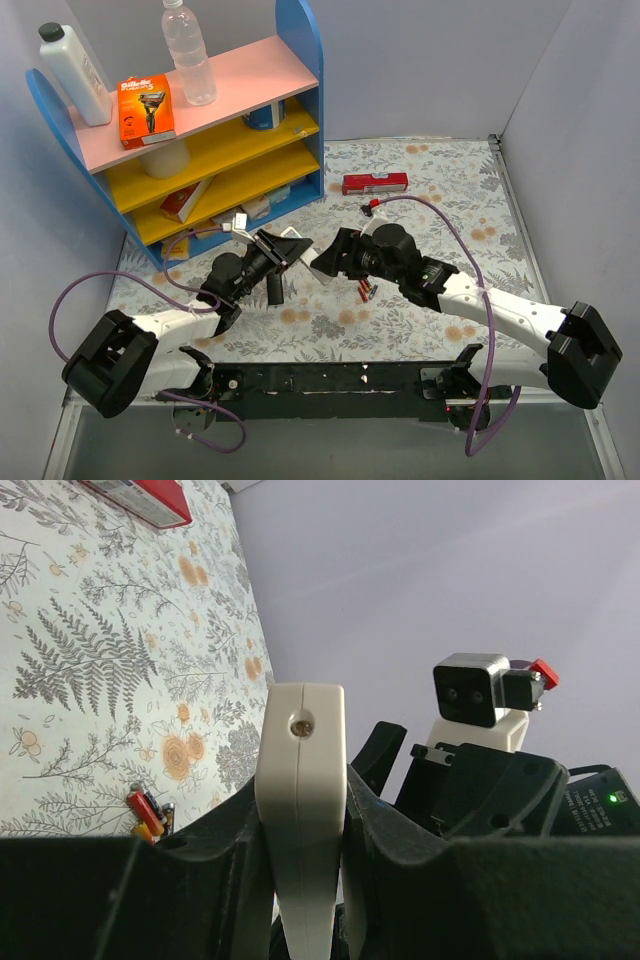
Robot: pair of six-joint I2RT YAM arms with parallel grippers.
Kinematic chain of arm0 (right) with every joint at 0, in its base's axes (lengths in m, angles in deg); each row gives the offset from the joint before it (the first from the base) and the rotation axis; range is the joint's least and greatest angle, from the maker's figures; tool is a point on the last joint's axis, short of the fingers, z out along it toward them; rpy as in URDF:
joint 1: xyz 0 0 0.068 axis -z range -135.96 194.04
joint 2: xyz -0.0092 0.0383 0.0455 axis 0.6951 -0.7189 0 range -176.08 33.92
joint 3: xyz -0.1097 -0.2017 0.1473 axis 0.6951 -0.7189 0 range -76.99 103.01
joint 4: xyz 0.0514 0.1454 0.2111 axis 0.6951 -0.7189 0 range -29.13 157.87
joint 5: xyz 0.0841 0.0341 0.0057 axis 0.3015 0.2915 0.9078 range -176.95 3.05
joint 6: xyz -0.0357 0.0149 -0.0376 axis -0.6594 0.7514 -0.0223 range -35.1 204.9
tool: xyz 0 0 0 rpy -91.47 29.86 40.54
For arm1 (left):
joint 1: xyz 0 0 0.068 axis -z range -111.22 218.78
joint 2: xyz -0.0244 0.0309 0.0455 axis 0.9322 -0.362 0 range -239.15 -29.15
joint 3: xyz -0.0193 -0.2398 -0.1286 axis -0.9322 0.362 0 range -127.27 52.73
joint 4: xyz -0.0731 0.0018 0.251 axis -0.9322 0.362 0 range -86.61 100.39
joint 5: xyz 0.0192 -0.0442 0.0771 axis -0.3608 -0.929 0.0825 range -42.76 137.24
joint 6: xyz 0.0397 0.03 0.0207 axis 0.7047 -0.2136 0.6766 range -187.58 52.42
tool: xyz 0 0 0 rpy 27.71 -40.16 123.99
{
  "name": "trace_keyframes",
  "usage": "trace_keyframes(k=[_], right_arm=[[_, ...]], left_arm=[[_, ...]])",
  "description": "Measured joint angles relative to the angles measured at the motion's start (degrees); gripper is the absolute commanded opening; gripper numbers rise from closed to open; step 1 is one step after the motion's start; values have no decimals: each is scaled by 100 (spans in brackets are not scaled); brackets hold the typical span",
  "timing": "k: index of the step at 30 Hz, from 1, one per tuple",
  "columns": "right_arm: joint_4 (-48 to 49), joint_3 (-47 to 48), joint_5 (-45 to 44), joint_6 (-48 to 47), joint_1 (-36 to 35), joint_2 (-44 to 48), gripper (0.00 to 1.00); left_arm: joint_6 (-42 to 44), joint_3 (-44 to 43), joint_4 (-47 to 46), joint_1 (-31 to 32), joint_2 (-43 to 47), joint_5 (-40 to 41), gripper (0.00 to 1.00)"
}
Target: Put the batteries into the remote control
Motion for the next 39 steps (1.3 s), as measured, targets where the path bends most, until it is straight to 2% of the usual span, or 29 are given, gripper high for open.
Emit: trace_keyframes(k=[7,13,27,30,37,39], right_arm=[[146,-142,-195,326,0,-7,67],[385,-286,-146,566,0,-9,63],[632,-907,-122,894,0,208,61],[625,-942,-136,911,0,227,61],[619,-973,-153,756,0,409,74],[584,-922,-151,654,9,415,75]], left_arm=[[94,2,-177,-2,2,-74,0],[151,96,-385,-2,2,-68,0],[162,321,-1305,-2,-629,-35,0],[157,323,-1346,-2,-680,-31,0],[168,332,-1615,-2,-680,-76,0],[146,378,-1709,-2,-680,-83,0]])
